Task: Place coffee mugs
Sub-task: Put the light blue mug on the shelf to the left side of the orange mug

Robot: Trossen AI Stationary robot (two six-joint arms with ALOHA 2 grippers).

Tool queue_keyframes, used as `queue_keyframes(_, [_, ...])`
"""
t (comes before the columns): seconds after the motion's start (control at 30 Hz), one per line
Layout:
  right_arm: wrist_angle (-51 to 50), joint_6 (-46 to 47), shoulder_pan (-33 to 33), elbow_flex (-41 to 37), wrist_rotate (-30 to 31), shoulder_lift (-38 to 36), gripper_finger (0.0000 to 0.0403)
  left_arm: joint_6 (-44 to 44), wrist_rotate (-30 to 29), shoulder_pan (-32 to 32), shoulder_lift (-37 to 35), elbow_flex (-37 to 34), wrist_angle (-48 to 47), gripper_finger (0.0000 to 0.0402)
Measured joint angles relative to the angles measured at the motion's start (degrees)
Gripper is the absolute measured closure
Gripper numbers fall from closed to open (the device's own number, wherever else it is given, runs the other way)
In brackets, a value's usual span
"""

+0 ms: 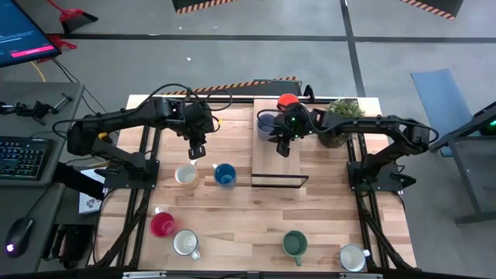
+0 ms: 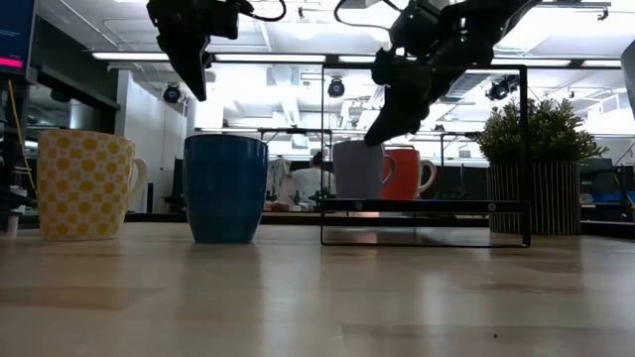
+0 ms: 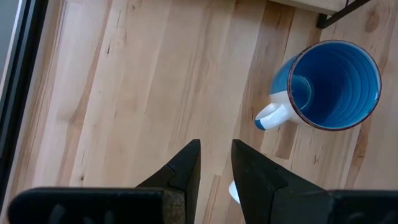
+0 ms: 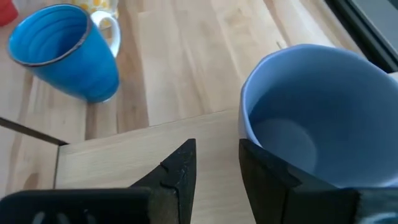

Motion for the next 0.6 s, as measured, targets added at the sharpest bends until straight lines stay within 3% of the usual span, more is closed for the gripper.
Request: queue_keyframes(0.6, [3.59,-1.05,-4.58,0.0,0.79,-0.02,0.0289,-0.96,-0.02,0.0,0.0,0.0,0.0,0.0321])
